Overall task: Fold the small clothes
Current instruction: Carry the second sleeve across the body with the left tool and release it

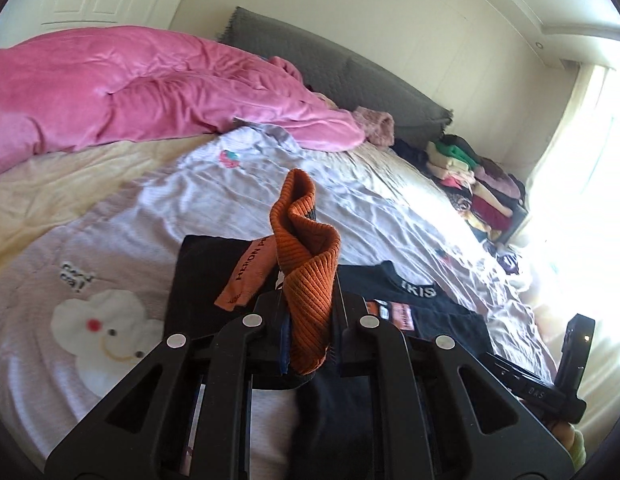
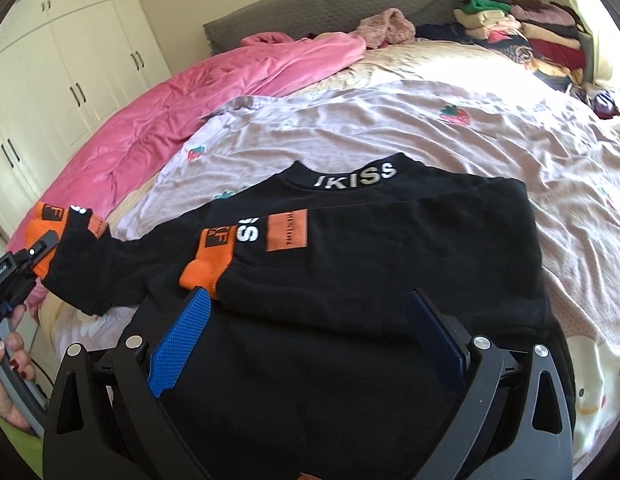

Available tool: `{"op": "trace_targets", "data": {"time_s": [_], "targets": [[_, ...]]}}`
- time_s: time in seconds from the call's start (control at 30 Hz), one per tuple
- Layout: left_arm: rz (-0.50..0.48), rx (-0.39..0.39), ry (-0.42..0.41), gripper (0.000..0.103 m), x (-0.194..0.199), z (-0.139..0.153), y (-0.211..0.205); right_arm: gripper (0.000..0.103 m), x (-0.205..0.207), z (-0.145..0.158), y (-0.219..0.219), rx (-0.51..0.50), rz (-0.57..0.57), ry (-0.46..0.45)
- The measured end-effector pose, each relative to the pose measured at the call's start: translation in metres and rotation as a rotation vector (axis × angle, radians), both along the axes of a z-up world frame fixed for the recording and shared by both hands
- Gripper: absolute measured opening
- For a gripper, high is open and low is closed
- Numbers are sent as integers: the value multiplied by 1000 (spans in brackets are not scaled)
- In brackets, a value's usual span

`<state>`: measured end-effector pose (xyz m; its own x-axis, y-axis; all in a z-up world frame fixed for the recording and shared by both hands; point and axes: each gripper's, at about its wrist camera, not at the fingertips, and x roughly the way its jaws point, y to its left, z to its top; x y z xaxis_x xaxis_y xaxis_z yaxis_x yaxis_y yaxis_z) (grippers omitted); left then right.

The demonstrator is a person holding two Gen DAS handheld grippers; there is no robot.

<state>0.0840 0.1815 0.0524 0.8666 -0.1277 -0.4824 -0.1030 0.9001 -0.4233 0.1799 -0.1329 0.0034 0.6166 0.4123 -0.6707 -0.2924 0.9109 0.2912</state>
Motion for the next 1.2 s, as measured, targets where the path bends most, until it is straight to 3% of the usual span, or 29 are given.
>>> {"op": "trace_targets", "data": {"time_s": [0.47, 0.83, 1.2], "targets": [[-194, 57, 54, 8, 37, 0, -100, 97, -3, -6, -59, 66, -72, 18], [-370, 78, 140, 9, 67, -27, -180, 97, -3, -13, -105, 106, -162, 27], [-394, 12, 146, 19, 66, -31, -177, 97, -2, -22, -104, 106, -156, 49]]}}
